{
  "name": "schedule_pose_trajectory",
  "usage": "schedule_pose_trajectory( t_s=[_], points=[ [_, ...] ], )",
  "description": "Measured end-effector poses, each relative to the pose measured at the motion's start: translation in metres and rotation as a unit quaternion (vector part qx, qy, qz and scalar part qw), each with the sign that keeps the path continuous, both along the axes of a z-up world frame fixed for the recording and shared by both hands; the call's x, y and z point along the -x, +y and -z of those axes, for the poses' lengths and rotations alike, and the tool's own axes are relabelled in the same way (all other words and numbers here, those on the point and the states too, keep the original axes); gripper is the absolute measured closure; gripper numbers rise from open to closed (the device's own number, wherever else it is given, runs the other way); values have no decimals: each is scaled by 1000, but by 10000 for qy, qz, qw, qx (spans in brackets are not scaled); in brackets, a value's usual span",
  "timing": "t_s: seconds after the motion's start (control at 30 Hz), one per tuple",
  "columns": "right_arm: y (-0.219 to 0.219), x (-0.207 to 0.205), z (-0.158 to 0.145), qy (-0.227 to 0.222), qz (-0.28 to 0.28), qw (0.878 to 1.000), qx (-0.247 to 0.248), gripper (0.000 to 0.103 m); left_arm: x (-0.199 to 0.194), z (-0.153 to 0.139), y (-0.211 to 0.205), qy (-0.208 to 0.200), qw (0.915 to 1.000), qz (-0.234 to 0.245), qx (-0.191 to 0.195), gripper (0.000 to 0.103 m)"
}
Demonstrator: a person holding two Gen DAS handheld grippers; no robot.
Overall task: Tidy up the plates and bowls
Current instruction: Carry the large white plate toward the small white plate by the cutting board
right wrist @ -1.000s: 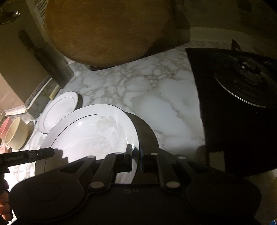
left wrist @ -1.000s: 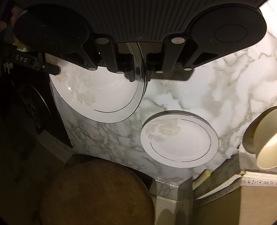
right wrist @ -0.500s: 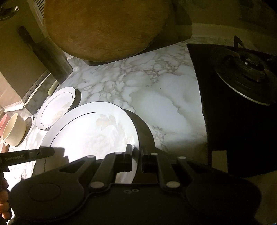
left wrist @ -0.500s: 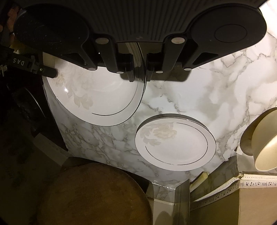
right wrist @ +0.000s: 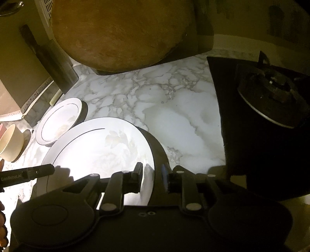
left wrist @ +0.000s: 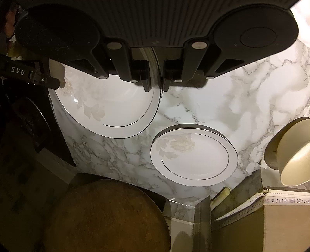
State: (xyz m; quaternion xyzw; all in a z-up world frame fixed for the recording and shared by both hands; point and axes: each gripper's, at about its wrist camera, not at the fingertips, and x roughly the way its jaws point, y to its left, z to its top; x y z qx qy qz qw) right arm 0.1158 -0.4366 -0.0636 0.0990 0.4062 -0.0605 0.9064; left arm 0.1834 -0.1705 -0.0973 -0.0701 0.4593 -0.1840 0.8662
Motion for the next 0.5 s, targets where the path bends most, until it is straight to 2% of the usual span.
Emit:
schedule_pose_trajectory(
  t_s=[0.27, 0.5],
  points=[
    [37, 12, -27, -452, -527, 9967, 415, 64, 16, -18, 13, -196, 9998, 31, 8, 91],
    [67, 21, -43, -618, -909, 9929, 463, 55, 40, -38, 28, -533, 9985, 70, -34, 89]
  ],
)
